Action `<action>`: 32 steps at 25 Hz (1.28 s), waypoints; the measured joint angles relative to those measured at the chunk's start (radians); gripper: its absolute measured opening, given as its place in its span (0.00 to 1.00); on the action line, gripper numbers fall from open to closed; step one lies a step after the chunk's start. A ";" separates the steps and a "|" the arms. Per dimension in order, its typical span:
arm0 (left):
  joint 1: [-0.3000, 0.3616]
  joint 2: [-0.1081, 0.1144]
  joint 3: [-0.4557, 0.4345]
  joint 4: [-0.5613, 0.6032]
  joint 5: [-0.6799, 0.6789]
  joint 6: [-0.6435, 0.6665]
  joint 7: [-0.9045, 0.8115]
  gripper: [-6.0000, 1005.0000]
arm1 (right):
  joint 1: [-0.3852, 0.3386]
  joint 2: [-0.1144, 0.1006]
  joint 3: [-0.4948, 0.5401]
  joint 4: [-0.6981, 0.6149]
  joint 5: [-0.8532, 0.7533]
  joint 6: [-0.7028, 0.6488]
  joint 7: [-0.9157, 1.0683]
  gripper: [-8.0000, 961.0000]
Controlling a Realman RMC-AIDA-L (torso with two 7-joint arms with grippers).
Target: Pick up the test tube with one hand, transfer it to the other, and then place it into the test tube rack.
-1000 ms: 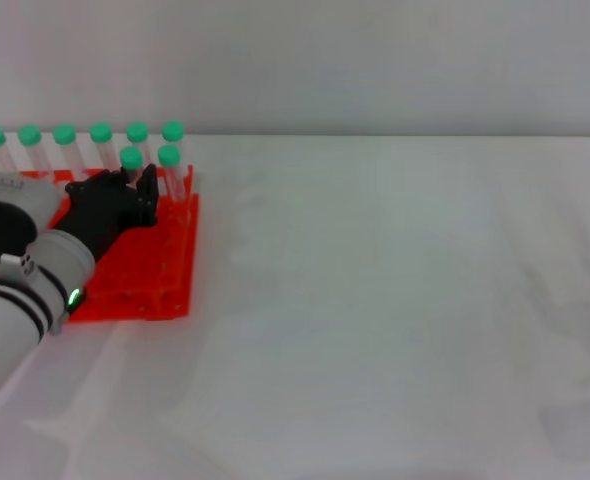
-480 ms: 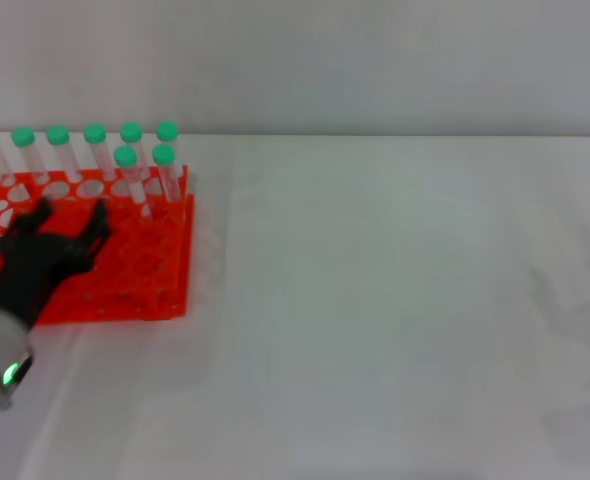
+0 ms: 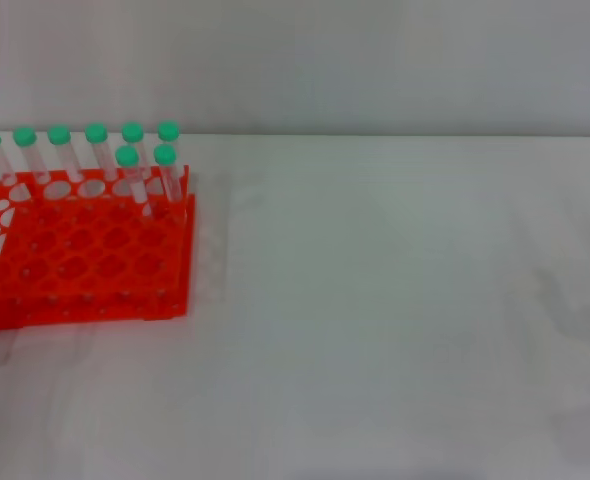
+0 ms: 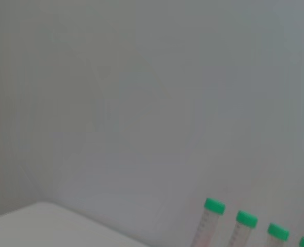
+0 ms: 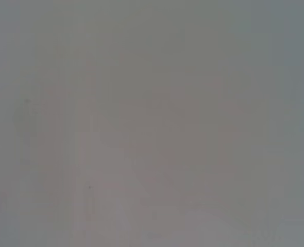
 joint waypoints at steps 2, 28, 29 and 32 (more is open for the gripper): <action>0.003 0.000 0.001 0.000 -0.004 -0.010 0.002 0.87 | 0.002 0.000 0.000 0.000 0.001 -0.002 0.000 0.76; -0.024 -0.001 0.000 0.000 -0.029 -0.028 0.025 0.88 | 0.018 0.002 0.001 0.000 0.002 -0.012 0.002 0.76; -0.024 -0.001 0.000 0.000 -0.029 -0.028 0.025 0.88 | 0.019 0.002 0.001 0.000 0.002 -0.013 0.002 0.76; -0.023 -0.001 0.000 0.000 -0.029 -0.029 0.023 0.88 | 0.019 0.002 0.002 -0.001 0.002 -0.016 0.001 0.76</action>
